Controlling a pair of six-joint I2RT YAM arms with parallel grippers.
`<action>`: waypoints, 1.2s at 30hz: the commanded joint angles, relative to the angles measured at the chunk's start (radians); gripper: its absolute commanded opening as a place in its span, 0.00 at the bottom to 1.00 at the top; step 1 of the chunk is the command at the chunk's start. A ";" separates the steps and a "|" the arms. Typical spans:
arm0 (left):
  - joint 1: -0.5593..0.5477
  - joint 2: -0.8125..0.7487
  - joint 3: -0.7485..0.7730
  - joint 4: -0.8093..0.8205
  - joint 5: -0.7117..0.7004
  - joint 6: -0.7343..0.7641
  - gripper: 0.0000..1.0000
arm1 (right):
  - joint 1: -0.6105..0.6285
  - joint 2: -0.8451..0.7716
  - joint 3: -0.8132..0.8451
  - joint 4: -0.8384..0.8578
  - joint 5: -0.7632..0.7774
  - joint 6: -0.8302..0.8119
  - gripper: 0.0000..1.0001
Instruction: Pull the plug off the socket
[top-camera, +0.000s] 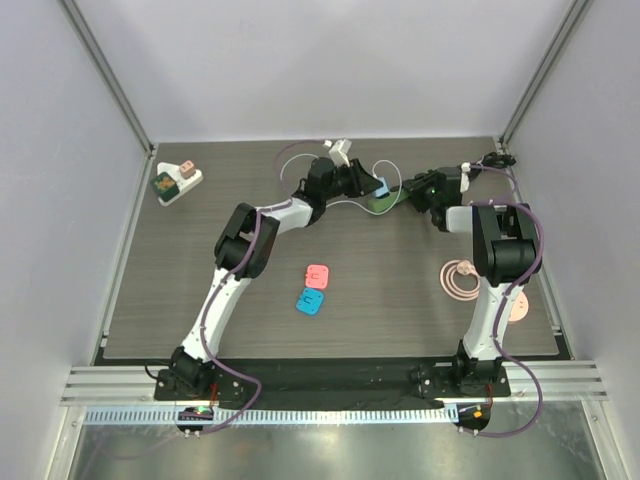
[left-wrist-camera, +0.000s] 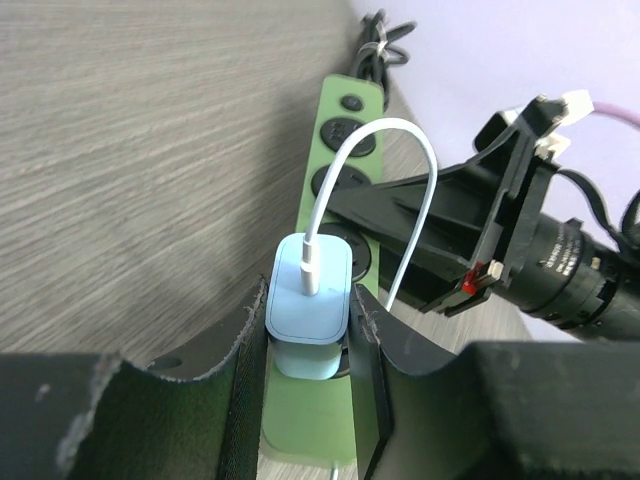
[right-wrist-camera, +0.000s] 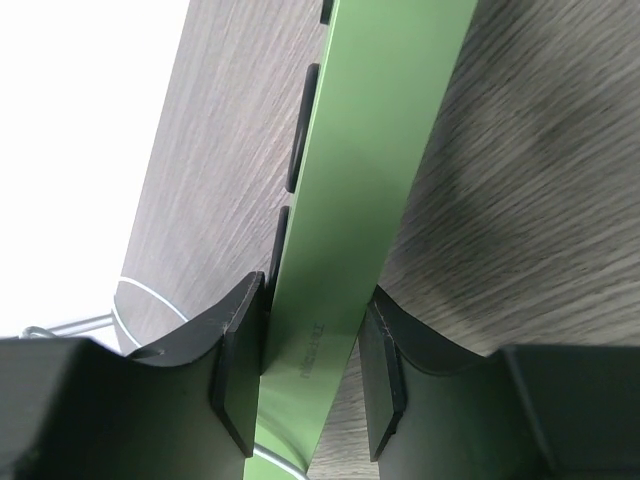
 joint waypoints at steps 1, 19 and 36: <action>0.085 -0.121 -0.001 0.485 -0.199 -0.067 0.00 | 0.001 -0.017 -0.071 -0.143 -0.057 -0.111 0.01; 0.044 -0.199 -0.007 0.286 0.186 0.290 0.00 | -0.011 -0.001 -0.005 -0.199 -0.095 -0.114 0.01; 0.028 -0.221 0.089 0.003 -0.158 0.179 0.00 | 0.024 0.018 0.011 -0.237 -0.033 -0.149 0.01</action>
